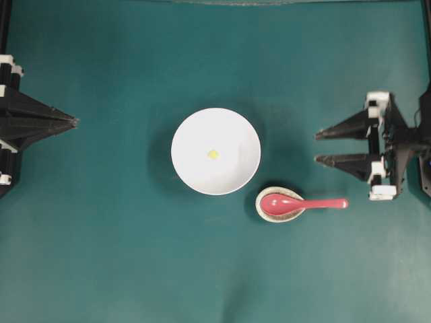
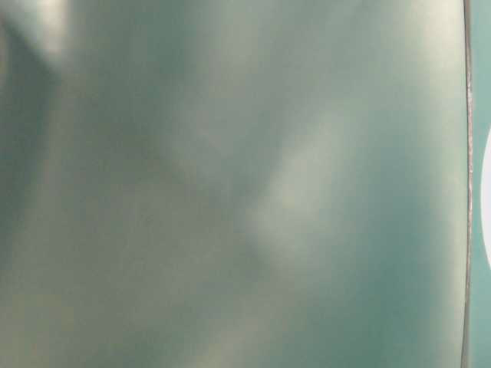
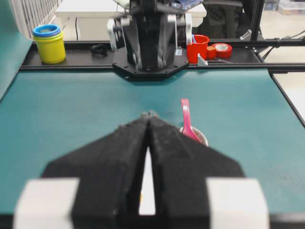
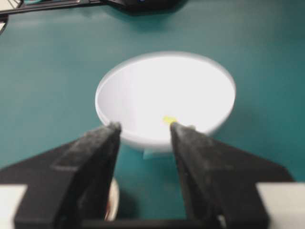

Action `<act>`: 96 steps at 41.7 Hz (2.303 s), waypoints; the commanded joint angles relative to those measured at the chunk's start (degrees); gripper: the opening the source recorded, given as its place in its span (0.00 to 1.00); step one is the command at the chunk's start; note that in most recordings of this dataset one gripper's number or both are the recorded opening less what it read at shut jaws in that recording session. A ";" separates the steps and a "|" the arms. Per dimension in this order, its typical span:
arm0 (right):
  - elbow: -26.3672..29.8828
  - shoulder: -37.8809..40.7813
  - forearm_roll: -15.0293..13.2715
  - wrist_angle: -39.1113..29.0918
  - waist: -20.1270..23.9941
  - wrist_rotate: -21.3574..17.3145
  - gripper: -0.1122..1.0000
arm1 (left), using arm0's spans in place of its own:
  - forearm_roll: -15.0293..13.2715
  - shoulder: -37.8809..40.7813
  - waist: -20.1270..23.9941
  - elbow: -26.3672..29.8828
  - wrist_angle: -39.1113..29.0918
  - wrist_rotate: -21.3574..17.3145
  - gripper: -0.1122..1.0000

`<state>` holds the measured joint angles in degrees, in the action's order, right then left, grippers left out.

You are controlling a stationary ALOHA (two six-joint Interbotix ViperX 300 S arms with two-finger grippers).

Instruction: Scoop the yellow hexagonal prism block from the bowl with a spoon using the right arm.

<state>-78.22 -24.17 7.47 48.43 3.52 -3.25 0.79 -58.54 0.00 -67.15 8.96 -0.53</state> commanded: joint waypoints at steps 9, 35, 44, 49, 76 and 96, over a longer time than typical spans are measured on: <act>-0.88 15.38 6.94 14.85 8.35 -2.02 0.57 | 0.18 0.44 0.09 1.23 0.09 -0.26 0.10; 0.09 26.28 22.50 19.42 25.75 -2.29 0.57 | 0.18 0.53 0.00 1.05 -0.88 -0.26 0.10; 0.88 28.83 25.05 19.07 27.60 -3.43 0.57 | 0.18 0.62 0.00 0.97 -0.88 -0.26 0.10; 1.41 30.59 25.14 19.34 28.04 -4.31 0.57 | 0.18 0.62 0.09 0.88 -0.88 -0.26 0.10; 2.29 34.63 25.58 19.42 28.39 -4.75 0.57 | 0.18 0.62 0.00 0.79 -0.88 -0.26 0.10; 2.46 34.10 25.31 19.07 28.39 -4.75 0.28 | 0.18 0.62 0.00 0.79 -0.88 -0.26 0.10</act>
<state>-76.03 11.07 32.87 67.24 31.64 -7.91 0.88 -58.54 0.09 -67.15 7.82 -0.70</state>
